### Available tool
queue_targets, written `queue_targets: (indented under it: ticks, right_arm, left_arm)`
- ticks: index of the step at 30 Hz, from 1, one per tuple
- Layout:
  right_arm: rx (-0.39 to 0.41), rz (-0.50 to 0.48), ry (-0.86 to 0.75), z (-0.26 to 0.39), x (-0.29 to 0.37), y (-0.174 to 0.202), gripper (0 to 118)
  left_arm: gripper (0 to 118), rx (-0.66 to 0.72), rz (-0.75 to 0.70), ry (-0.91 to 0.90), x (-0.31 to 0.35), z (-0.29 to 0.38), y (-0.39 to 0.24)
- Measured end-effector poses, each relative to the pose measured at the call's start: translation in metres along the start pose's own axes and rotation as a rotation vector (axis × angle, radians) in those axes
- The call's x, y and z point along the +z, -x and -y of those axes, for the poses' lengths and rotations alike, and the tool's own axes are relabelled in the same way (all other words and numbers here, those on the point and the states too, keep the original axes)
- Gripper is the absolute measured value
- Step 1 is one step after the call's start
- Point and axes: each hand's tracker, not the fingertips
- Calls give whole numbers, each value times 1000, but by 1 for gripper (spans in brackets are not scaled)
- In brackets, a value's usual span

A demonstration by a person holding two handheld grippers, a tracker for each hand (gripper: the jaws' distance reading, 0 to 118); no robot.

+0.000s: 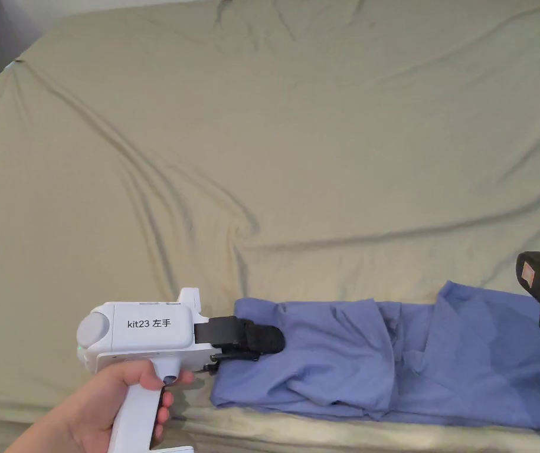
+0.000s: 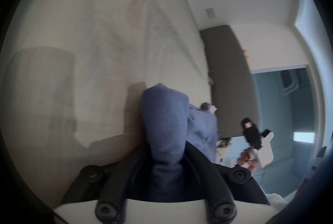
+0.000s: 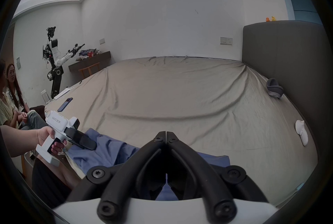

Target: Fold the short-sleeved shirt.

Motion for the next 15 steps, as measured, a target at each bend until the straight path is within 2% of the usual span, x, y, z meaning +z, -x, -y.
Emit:
queue_targets:
  ticks: [2, 5, 8, 15]
  right_arm:
    - [-15, 12, 5, 2, 1, -5, 0]
    - [-28, 20, 3, 2, 5, -11, 0]
    - [-47, 29, -7, 0, 9, -15, 0]
    - [-61, -8, -38, -3, 17, -18, 0]
  left_arm:
    - [9, 38, -53, 28, 4, -7, -9]
    - [9, -36, -143, 51, 21, -10, -24]
    - [8, -67, -160, 50, 40, -12, -60]
    - [8, -73, -522, 27, 94, -36, -118]
